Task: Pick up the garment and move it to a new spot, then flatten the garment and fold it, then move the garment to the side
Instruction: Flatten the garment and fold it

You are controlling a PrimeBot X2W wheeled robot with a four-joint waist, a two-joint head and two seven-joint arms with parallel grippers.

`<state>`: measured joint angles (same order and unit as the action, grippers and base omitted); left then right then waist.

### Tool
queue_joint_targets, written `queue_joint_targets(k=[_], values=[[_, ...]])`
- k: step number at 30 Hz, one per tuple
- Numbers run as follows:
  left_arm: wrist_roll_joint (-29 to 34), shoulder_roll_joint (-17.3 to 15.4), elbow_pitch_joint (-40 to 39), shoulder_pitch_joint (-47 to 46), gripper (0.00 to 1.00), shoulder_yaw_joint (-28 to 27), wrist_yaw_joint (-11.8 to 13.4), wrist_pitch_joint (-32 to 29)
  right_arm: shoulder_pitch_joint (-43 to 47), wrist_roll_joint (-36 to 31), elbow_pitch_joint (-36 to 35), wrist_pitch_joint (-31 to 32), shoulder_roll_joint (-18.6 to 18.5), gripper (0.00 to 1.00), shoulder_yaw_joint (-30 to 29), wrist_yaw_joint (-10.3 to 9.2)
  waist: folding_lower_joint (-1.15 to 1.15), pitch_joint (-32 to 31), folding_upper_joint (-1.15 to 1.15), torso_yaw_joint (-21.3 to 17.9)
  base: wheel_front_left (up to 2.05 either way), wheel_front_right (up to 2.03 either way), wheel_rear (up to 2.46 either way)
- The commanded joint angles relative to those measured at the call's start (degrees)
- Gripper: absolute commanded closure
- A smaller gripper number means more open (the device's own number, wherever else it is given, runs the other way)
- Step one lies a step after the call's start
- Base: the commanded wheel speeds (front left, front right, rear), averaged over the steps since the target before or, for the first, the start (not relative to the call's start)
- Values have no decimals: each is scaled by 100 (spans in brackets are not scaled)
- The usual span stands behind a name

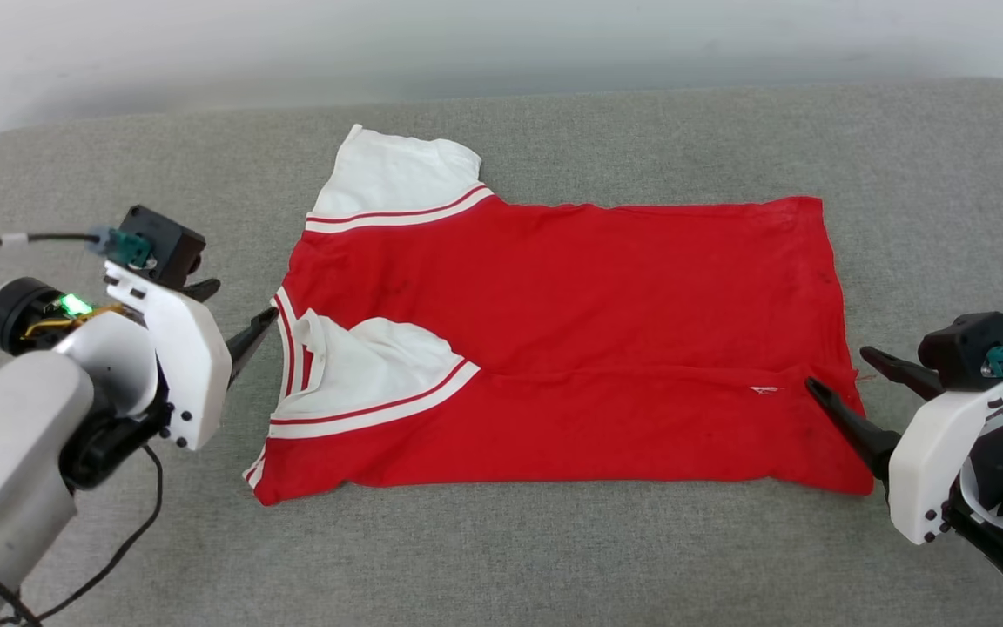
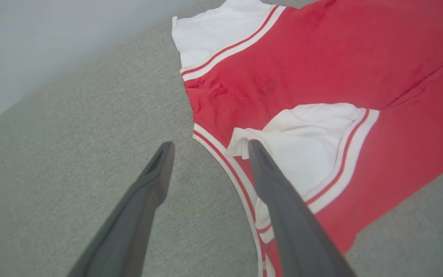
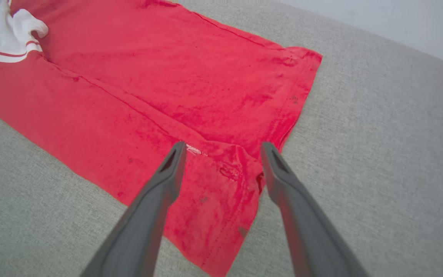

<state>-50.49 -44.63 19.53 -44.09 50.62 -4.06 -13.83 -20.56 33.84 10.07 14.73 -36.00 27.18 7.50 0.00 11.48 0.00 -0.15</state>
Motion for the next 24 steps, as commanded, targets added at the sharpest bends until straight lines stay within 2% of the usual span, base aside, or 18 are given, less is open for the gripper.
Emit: queue_joint_targets(k=[1, 7, 8, 13, 17, 24], values=[[-87, -155, -242, -189, 0, 28, -37, -427, 81, -8, -75, 35, 8, 0, -41, -2, 0, -12, 0, 9, 0, 0, 0], [-622, -453, -874, -357, 0, 282, -122, -2020, 104, -41, -232, 185, 73, 0, -62, -2, 0, -4, 0, 0, 0, 0, 0], [-622, -453, -874, -357, 0, 282, -122, -2020, 104, -41, -232, 185, 73, 0, -62, -2, 0, -4, 0, 0, 0, 0, 0], [-980, -579, -1106, -381, 0, 499, -84, -3008, 78, -19, -302, 288, 112, 0, -13, -2, 0, 68, 0, -59, 0, 0, 0], [-1081, -588, -1050, -242, 0, 614, -45, -3303, -14, 15, -315, 375, 136, 0, 57, -2, 0, 170, 0, -137, 0, 0, 0], [-1166, -424, -623, 18, 0, 790, -24, -3373, -211, 71, -218, 397, 188, 0, 183, -2, 0, 374, 0, -262, 0, 0, 0]])
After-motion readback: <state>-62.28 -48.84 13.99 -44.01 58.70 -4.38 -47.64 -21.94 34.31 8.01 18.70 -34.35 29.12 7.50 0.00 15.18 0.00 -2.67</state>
